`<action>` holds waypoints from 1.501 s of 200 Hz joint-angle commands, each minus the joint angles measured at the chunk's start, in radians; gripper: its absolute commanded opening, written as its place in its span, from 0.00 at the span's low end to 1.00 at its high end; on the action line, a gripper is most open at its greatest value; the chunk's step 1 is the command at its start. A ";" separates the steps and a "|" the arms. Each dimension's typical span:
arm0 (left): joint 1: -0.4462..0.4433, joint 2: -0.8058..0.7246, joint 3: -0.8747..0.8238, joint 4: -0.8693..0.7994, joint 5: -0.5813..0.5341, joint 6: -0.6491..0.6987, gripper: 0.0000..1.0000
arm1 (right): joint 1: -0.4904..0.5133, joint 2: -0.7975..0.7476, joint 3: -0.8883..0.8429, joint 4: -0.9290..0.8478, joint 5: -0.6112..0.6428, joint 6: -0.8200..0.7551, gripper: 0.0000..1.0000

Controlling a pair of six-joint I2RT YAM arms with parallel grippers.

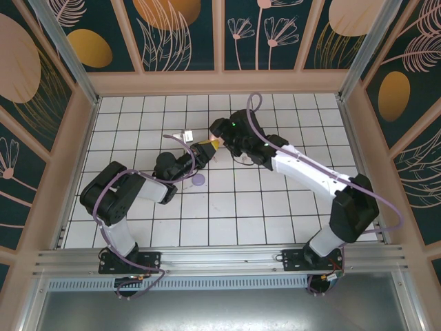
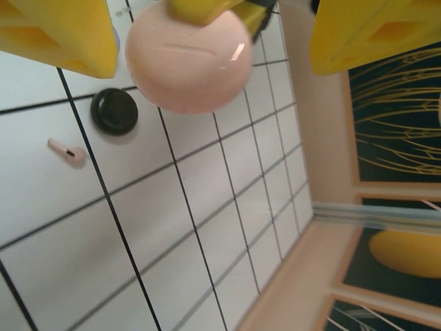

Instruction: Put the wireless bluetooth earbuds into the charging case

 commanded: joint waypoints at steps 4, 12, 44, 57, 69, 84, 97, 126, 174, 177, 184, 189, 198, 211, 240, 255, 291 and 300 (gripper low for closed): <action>-0.003 -0.031 -0.012 0.018 0.010 -0.009 0.00 | -0.038 -0.124 -0.017 0.013 0.041 -0.070 0.74; -0.003 -0.041 -0.014 0.008 0.024 -0.008 0.00 | -0.052 -0.153 -0.043 0.023 0.031 -0.101 0.74; -0.003 -0.133 -0.010 -0.117 0.105 0.043 0.00 | -0.124 -0.275 -0.197 0.104 -0.052 -0.292 0.74; -0.003 -0.174 -0.002 -0.186 0.151 0.079 0.00 | -0.142 -0.321 -0.258 0.156 -0.101 -0.408 0.73; -0.003 -0.211 0.007 -0.248 0.197 0.112 0.00 | -0.152 -0.361 -0.313 0.217 -0.183 -0.536 0.73; -0.002 -0.253 0.020 -0.329 0.247 0.152 0.00 | -0.166 -0.398 -0.367 0.274 -0.295 -0.649 0.73; -0.003 -0.284 0.027 -0.379 0.286 0.175 0.00 | -0.177 -0.413 -0.393 0.292 -0.367 -0.704 0.72; -0.003 -0.328 0.038 -0.449 0.345 0.203 0.00 | -0.180 -0.403 -0.405 0.305 -0.493 -0.776 0.72; -0.003 -0.345 0.063 -0.492 0.375 0.212 0.00 | -0.180 -0.350 -0.407 0.356 -0.589 -0.773 0.69; -0.003 -0.345 0.064 -0.495 0.375 0.212 0.00 | -0.180 -0.348 -0.406 0.357 -0.593 -0.773 0.68; -0.003 -0.345 0.068 -0.499 0.375 0.213 0.00 | -0.178 -0.340 -0.406 0.362 -0.597 -0.772 0.68; -0.002 -0.343 0.071 -0.502 0.375 0.215 0.00 | -0.177 -0.335 -0.406 0.361 -0.598 -0.772 0.67; -0.003 -0.342 0.077 -0.504 0.376 0.215 0.00 | -0.174 -0.326 -0.408 0.360 -0.598 -0.773 0.66; -0.003 -0.340 0.085 -0.513 0.377 0.216 0.00 | -0.173 -0.317 -0.416 0.364 -0.599 -0.775 0.65; -0.003 -0.342 0.099 -0.526 0.384 0.218 0.00 | -0.176 -0.313 -0.439 0.366 -0.576 -0.781 0.61; -0.002 -0.344 0.104 -0.527 0.386 0.218 0.00 | -0.179 -0.310 -0.451 0.368 -0.566 -0.781 0.59; -0.003 -0.358 0.102 -0.522 0.401 0.212 0.00 | -0.218 -0.289 -0.472 0.373 -0.545 -0.775 0.54; -0.003 -0.361 0.102 -0.521 0.408 0.211 0.00 | -0.233 -0.283 -0.477 0.380 -0.542 -0.768 0.53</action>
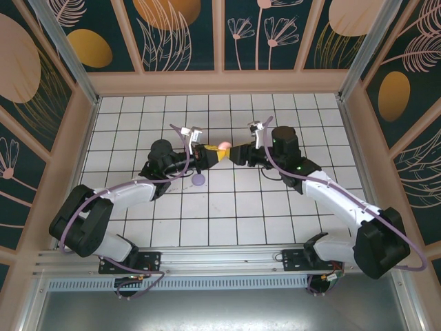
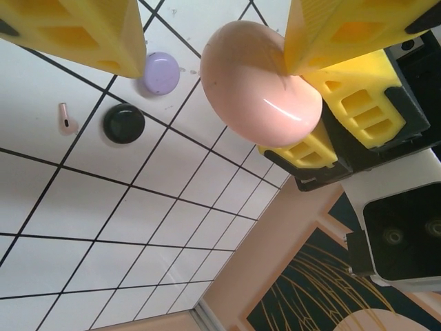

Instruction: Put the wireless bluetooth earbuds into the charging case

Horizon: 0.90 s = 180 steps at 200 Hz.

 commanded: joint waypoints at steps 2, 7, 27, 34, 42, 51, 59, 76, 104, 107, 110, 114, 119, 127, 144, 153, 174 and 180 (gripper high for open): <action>-0.003 -0.039 0.024 0.024 0.043 0.014 0.00 | -0.047 0.026 -0.027 0.042 0.023 -0.002 0.52; -0.003 -0.041 0.022 0.024 0.044 0.015 0.00 | -0.054 0.029 -0.029 0.051 0.025 0.005 0.52; -0.003 -0.047 0.014 0.029 0.051 0.015 0.00 | -0.082 0.040 -0.030 0.073 0.039 0.034 0.49; -0.003 -0.047 0.011 0.029 0.049 0.014 0.00 | -0.090 0.042 -0.030 0.077 0.037 0.040 0.49; -0.003 -0.049 0.007 0.027 0.044 0.016 0.00 | -0.098 0.039 -0.030 0.081 0.026 0.044 0.48; -0.003 -0.048 0.004 0.027 0.040 0.018 0.00 | -0.103 0.030 -0.033 0.079 0.011 0.047 0.48; -0.004 -0.048 0.002 0.027 0.038 0.020 0.00 | -0.103 0.011 -0.038 0.076 0.002 0.047 0.49; -0.003 -0.042 0.001 0.035 0.040 0.020 0.00 | -0.105 -0.042 -0.049 0.065 -0.033 0.044 0.49; -0.003 -0.029 0.008 0.054 0.071 0.014 0.00 | -0.105 -0.089 -0.064 0.070 -0.166 0.026 0.49; -0.003 -0.028 0.010 0.058 0.075 0.014 0.00 | -0.105 -0.091 -0.064 0.070 -0.178 0.023 0.49; -0.003 -0.026 0.010 0.061 0.079 0.012 0.00 | -0.105 -0.091 -0.064 0.072 -0.189 0.021 0.49; -0.003 -0.026 0.009 0.066 0.087 0.008 0.00 | -0.105 -0.090 -0.065 0.071 -0.200 0.018 0.49; -0.003 -0.025 0.011 0.072 0.094 0.007 0.00 | -0.105 -0.089 -0.066 0.072 -0.216 0.015 0.49; -0.004 -0.024 0.013 0.082 0.110 0.002 0.00 | -0.105 -0.085 -0.064 0.072 -0.233 0.010 0.48; -0.003 -0.023 0.017 0.102 0.137 -0.010 0.00 | -0.105 -0.076 -0.063 0.080 -0.261 0.007 0.46; -0.003 -0.021 0.019 0.105 0.149 -0.014 0.00 | -0.104 -0.070 -0.060 0.087 -0.273 0.010 0.45; -0.003 -0.020 0.025 0.114 0.162 -0.021 0.00 | -0.101 -0.054 -0.049 0.091 -0.293 0.010 0.42; -0.003 -0.020 0.026 0.116 0.164 -0.022 0.00 | -0.099 -0.051 -0.047 0.091 -0.294 0.010 0.42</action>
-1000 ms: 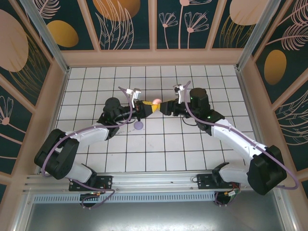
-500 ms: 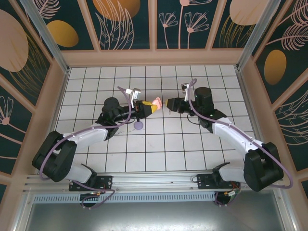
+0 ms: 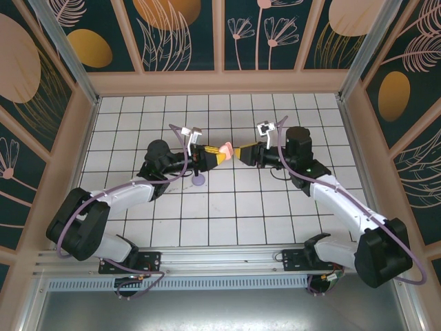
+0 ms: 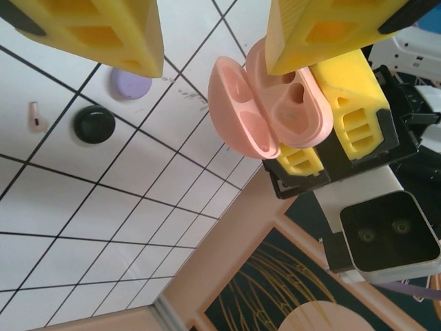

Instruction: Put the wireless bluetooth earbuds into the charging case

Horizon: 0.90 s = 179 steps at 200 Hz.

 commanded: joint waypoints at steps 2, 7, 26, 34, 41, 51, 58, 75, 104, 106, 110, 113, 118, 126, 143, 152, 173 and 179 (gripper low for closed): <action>-0.004 0.010 0.027 0.066 0.048 -0.015 0.00 | 0.003 0.017 0.007 0.041 -0.066 -0.012 0.42; -0.005 0.011 0.028 0.066 0.050 -0.015 0.00 | 0.004 0.019 0.008 0.041 -0.066 -0.012 0.42; -0.004 0.013 0.031 0.069 0.052 -0.020 0.00 | 0.008 0.029 0.009 0.042 -0.066 -0.012 0.41; -0.004 0.015 0.033 0.068 0.054 -0.020 0.00 | 0.011 0.033 0.010 0.045 -0.064 -0.012 0.40; -0.004 0.016 0.035 0.068 0.054 -0.022 0.00 | 0.013 0.035 0.010 0.049 -0.063 -0.011 0.40; -0.004 0.018 0.037 0.068 0.055 -0.021 0.00 | 0.016 0.040 0.011 0.052 -0.061 -0.009 0.40; -0.005 0.018 0.037 0.068 0.055 -0.024 0.00 | 0.018 0.041 0.012 0.054 -0.058 -0.008 0.40; -0.004 0.019 0.038 0.068 0.056 -0.023 0.00 | 0.022 0.048 0.016 0.060 -0.055 -0.005 0.40; -0.004 0.018 0.037 0.069 0.057 -0.026 0.00 | 0.031 0.065 0.030 0.061 -0.045 -0.003 0.37; -0.005 0.018 0.037 0.069 0.058 -0.027 0.00 | 0.030 0.066 0.031 0.062 -0.044 -0.002 0.37; -0.003 0.019 0.037 0.072 0.057 -0.028 0.00 | 0.031 0.069 0.034 0.061 -0.044 -0.001 0.37; -0.005 0.019 0.037 0.073 0.057 -0.028 0.00 | 0.032 0.070 0.034 0.062 -0.043 0.000 0.36; -0.005 0.019 0.036 0.075 0.058 -0.029 0.00 | 0.033 0.073 0.037 0.064 -0.041 0.000 0.36; -0.005 0.020 0.034 0.078 0.058 -0.032 0.00 | 0.034 0.078 0.041 0.064 -0.038 0.001 0.35; -0.004 0.019 0.031 0.080 0.059 -0.033 0.00 | 0.039 0.085 0.049 0.066 -0.033 0.002 0.33; -0.005 0.019 0.028 0.080 0.059 -0.034 0.00 | 0.039 0.087 0.053 0.064 -0.029 0.002 0.33; -0.005 0.018 0.021 0.082 0.059 -0.032 0.00 | 0.039 0.086 0.057 0.061 -0.017 0.002 0.30; -0.005 0.018 0.019 0.082 0.059 -0.032 0.00 | 0.039 0.087 0.059 0.061 -0.014 0.002 0.30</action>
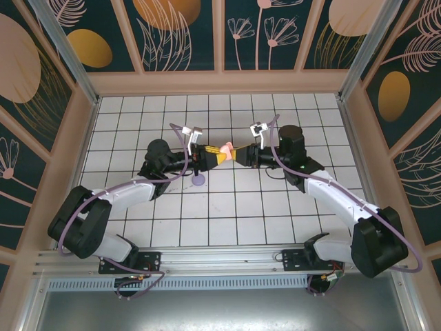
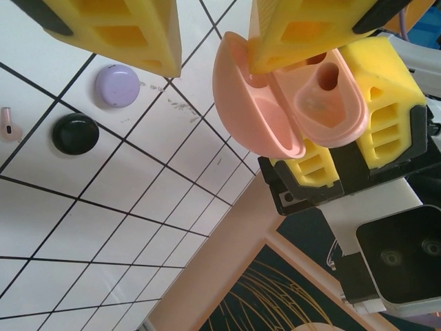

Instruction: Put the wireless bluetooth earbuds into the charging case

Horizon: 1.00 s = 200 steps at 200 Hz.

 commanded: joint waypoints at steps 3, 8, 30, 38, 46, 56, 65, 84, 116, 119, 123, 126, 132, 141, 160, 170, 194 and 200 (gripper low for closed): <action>-0.006 0.000 0.010 0.055 0.033 -0.010 0.00 | 0.009 0.010 0.037 0.038 0.013 0.000 0.29; -0.006 0.000 0.009 0.054 0.032 -0.010 0.00 | 0.009 0.010 0.037 0.038 0.013 0.001 0.28; -0.006 -0.002 0.011 0.056 0.034 -0.010 0.00 | 0.009 0.015 0.041 0.036 0.015 0.000 0.21; -0.006 0.000 0.011 0.056 0.034 -0.010 0.00 | 0.009 0.015 0.042 0.037 0.016 0.000 0.18; -0.006 0.000 0.011 0.054 0.034 -0.011 0.00 | 0.011 0.015 0.042 0.037 0.016 0.002 0.13; -0.006 0.000 0.009 0.055 0.034 -0.011 0.00 | 0.011 0.015 0.043 0.036 0.015 0.002 0.08; -0.006 0.003 0.009 0.053 0.032 -0.011 0.00 | 0.012 0.014 0.045 0.034 0.015 0.003 0.03; -0.006 0.007 0.009 0.040 0.014 -0.012 0.07 | 0.014 0.011 0.053 0.024 0.023 0.002 0.00; -0.006 -0.001 0.012 -0.039 -0.076 0.037 0.53 | 0.015 0.007 0.083 -0.054 0.077 -0.038 0.00; -0.006 -0.004 0.013 -0.053 -0.089 0.044 0.56 | 0.015 0.007 0.087 -0.067 0.084 -0.046 0.00; -0.006 -0.008 0.016 -0.070 -0.107 0.054 0.60 | 0.015 0.007 0.093 -0.085 0.095 -0.058 0.00; -0.006 -0.012 0.019 -0.091 -0.119 0.068 0.63 | 0.015 0.007 0.098 -0.099 0.106 -0.067 0.00; -0.006 -0.019 0.025 -0.134 -0.138 0.098 0.67 | 0.014 0.008 0.108 -0.129 0.125 -0.087 0.00; -0.005 -0.035 0.041 -0.198 -0.167 0.149 0.70 | 0.012 0.012 0.125 -0.180 0.152 -0.118 0.00; 0.004 -0.071 0.081 -0.348 -0.201 0.255 0.78 | 0.004 0.019 0.167 -0.281 0.198 -0.190 0.00; 0.013 -0.085 0.116 -0.443 -0.213 0.318 0.80 | 0.001 0.021 0.189 -0.328 0.223 -0.229 0.00; 0.032 -0.088 0.219 -0.689 -0.201 0.482 0.83 | -0.005 0.031 0.239 -0.432 0.272 -0.315 0.00; 0.035 -0.082 0.248 -0.740 -0.189 0.514 0.84 | -0.004 0.037 0.253 -0.461 0.283 -0.342 0.00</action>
